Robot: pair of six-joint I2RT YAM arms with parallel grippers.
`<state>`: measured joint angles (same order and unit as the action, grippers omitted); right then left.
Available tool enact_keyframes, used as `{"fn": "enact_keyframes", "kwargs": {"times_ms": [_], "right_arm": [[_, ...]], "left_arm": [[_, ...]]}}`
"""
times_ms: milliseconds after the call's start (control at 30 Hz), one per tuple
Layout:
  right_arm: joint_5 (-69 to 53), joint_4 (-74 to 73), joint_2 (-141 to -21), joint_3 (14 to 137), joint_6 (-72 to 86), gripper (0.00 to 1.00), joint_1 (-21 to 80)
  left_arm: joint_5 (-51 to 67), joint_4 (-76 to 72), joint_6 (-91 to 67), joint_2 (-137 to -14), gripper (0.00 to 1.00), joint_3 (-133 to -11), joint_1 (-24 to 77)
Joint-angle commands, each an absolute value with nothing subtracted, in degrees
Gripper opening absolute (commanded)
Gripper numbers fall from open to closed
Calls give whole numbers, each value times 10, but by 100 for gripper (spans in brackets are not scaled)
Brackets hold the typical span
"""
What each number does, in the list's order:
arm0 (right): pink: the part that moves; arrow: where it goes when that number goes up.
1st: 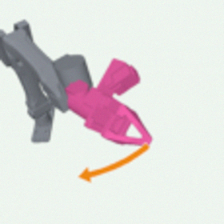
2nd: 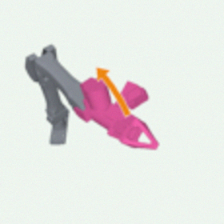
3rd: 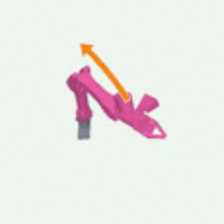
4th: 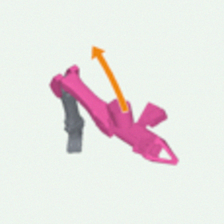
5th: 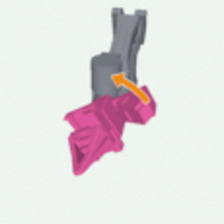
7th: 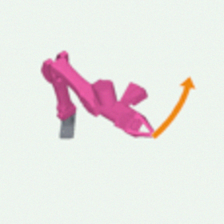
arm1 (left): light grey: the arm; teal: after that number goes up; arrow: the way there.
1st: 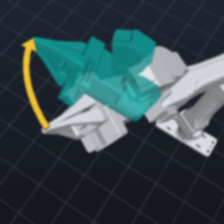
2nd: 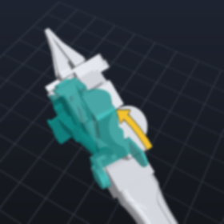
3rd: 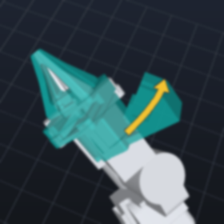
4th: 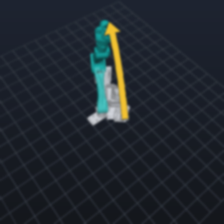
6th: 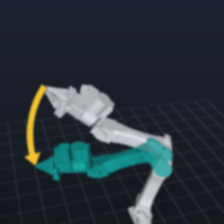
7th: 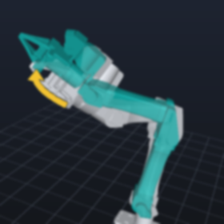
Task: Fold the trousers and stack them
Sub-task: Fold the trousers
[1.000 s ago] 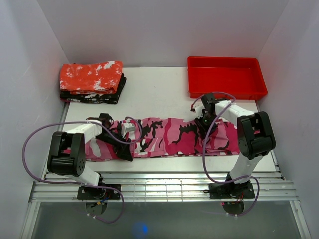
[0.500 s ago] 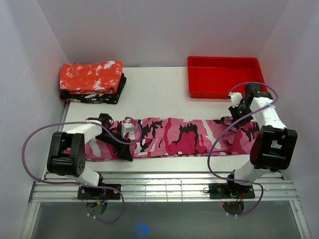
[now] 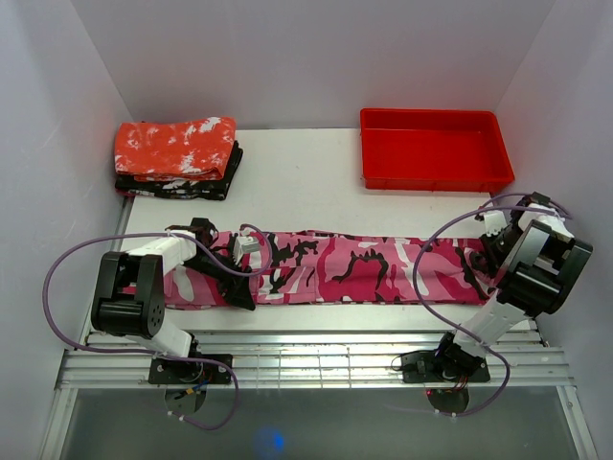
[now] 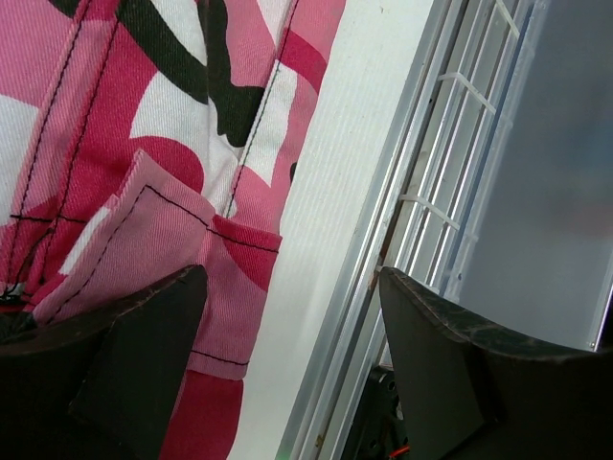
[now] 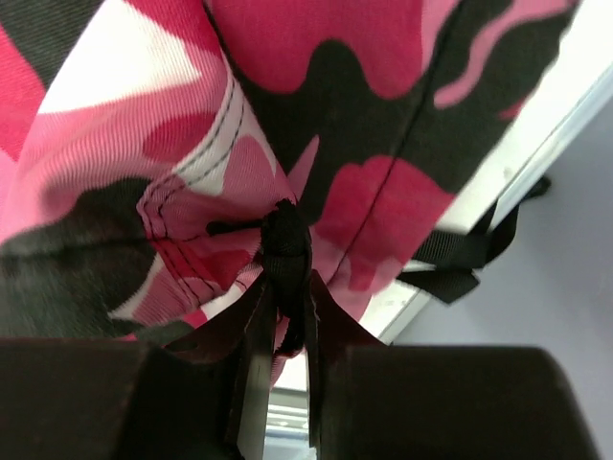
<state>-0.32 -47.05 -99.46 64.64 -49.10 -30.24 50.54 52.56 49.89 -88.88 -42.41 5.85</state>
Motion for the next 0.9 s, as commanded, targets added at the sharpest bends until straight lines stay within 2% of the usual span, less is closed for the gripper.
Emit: {"fn": "enact_keyframes", "kwargs": {"times_ms": [0,133,400,500,533,600,700,867], "right_arm": [[21,-394,-999,649,-515,8,-306],[26,-389,-1023,670,-505,8,-307],[9,-410,-997,710,-516,8,-322],[-14,-431,-1002,708,-516,36,-323],[-20,-438,-1004,711,-515,49,-324],[-37,-459,-1008,719,-512,61,-327],[-61,-496,-1017,757,-512,66,-335],[-96,-550,-1034,824,-523,67,-345]], "left_arm": [[223,443,528,-945,90,-383,51],[222,446,524,-950,91,-389,52],[223,450,526,-928,95,-384,51],[239,471,527,-901,95,-402,49],[256,482,529,-891,95,-409,49],[284,522,534,-859,95,-446,47],[347,583,554,-814,96,-509,47],[426,665,578,-804,96,-607,47]]}}
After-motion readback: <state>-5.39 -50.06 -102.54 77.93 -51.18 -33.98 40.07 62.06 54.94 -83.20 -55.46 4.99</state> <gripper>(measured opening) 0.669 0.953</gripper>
